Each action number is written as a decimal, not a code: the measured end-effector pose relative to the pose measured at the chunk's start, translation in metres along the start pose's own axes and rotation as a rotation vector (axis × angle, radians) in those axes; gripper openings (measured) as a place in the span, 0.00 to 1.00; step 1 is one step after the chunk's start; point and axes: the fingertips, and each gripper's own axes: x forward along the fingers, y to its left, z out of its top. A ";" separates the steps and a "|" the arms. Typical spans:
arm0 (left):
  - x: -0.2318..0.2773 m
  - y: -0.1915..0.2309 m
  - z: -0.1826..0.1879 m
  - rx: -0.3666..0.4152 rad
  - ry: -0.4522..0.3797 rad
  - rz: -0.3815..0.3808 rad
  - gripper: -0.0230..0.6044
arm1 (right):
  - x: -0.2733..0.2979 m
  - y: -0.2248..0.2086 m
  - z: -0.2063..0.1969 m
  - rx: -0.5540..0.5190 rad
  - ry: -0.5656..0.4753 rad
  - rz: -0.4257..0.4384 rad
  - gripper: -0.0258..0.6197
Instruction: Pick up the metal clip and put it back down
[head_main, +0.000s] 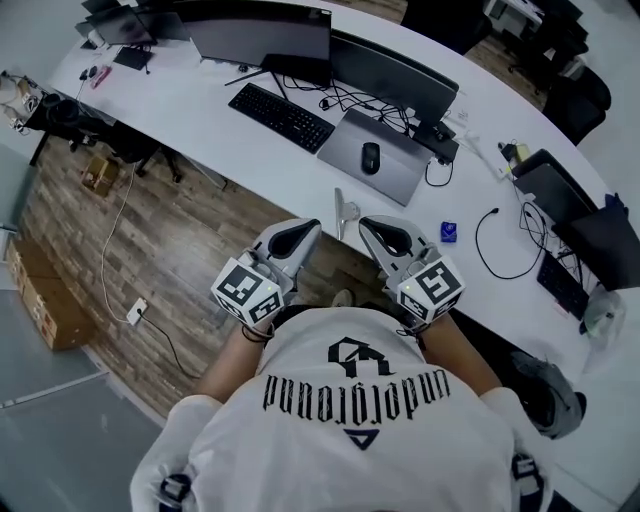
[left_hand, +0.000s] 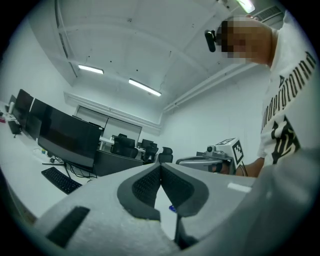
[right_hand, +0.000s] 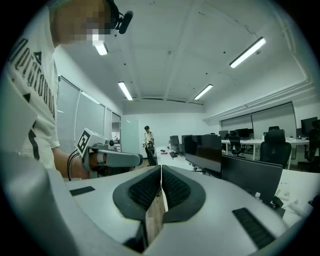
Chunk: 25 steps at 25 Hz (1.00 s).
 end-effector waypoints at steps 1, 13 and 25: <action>0.008 0.000 0.000 0.003 -0.001 0.001 0.06 | -0.002 -0.006 0.000 -0.009 -0.003 0.005 0.07; 0.073 0.016 -0.017 0.003 0.060 -0.042 0.06 | -0.014 -0.073 -0.022 0.057 0.009 -0.084 0.07; 0.113 0.064 -0.046 0.014 0.157 -0.073 0.06 | 0.012 -0.128 -0.059 0.152 0.068 -0.155 0.07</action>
